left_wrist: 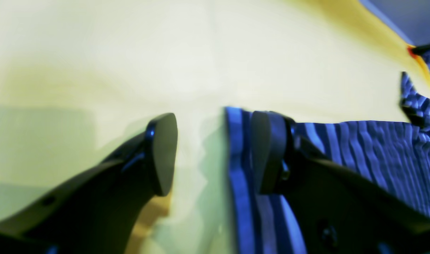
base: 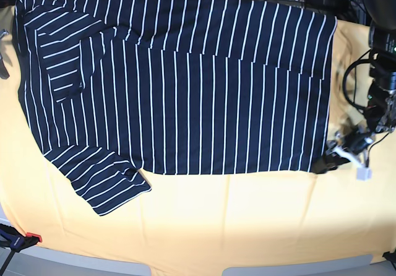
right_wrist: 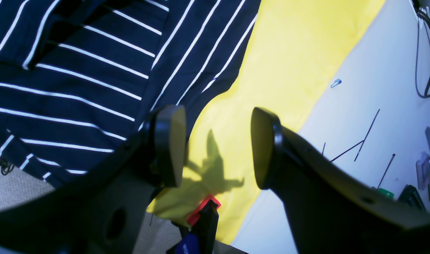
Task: Fold the T-shirt properly
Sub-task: 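Release and move both grippers to the shirt's opposite side edge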
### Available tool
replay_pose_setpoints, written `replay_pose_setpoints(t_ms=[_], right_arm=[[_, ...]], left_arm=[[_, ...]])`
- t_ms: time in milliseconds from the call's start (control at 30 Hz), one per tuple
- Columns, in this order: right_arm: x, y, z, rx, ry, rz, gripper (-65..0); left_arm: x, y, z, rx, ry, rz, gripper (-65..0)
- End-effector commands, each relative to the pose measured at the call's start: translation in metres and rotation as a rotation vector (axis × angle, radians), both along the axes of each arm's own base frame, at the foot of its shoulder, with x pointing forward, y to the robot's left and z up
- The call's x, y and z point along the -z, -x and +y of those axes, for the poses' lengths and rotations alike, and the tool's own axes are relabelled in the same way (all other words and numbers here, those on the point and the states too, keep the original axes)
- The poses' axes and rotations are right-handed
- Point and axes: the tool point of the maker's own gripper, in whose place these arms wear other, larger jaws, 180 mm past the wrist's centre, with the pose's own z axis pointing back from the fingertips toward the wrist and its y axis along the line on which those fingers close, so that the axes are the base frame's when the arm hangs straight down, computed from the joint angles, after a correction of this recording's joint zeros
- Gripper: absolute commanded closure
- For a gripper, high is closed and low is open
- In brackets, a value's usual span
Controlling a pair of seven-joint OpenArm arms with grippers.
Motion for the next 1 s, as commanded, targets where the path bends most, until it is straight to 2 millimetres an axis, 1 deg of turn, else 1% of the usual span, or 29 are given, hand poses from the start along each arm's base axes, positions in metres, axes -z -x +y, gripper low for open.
replay_pose_setpoints(t_ms=[0,67,167,267,333,400,467,533,633,667,733,800,867,967], right_arm=[[-0.008,-0.007,0.000,-0.015,0.013,-0.027,-31.9],[-0.008,-0.007,0.001,-0.016,0.012,-0.027,-31.9],[-0.008,-0.007,0.001,-0.016,0.012,-0.028,-31.9],[-0.009,-0.008,0.002,-0.019,0.007,-0.034,-31.9],[-0.010,-0.009,0.003,-0.024,0.001,-0.043,-31.9],[-0.012,-0.012,0.006,-0.032,-0.011,-0.060,-31.9],[-0.014,-0.014,0.008,-0.039,-0.020,-0.076,-31.9],[-0.018,-0.019,0.009,-0.044,-0.028,-0.100,-31.9],[-0.030,-0.031,0.017,-0.059,-0.067,-0.184,-31.9],[-0.036,-0.036,0.020,-0.062,-0.092,-0.227,-31.9],[-0.049,-0.046,0.031,-0.075,-0.158,-0.328,-31.9],[-0.056,-0.056,0.039,-0.087,-0.216,-0.399,-31.9],[-0.051,-0.069,0.039,-0.068,-0.232,-0.425,-31.9],[-0.028,-0.095,0.036,-0.011,-0.250,-0.447,-31.9]], left_arm=[[0.014,0.010,-0.016,0.086,-0.032,0.081,-34.2],[0.020,0.012,-0.029,0.113,-0.019,0.104,-34.2],[0.020,0.011,-0.036,0.123,-0.009,0.105,-34.1],[0.021,0.016,-0.043,0.152,0.018,0.146,-32.1],[0.019,0.020,-0.051,0.179,0.049,0.174,-31.0],[0.017,0.019,-0.054,0.186,0.060,0.170,-30.7],[0.013,0.016,-0.053,0.179,0.061,0.157,-26.4],[0.010,0.013,-0.050,0.167,0.061,0.138,-17.9],[0.003,0.007,-0.045,0.154,0.059,0.116,-1.7],[0.001,0.005,-0.044,0.147,0.060,0.105,0.0],[-0.005,0.000,-0.041,0.139,0.051,0.084,0.0],[-0.009,-0.004,-0.040,0.140,0.039,0.069,0.0],[-0.014,-0.008,-0.040,0.140,0.039,0.059,0.0],[-0.018,-0.010,-0.040,0.140,0.038,0.051,0.0]])
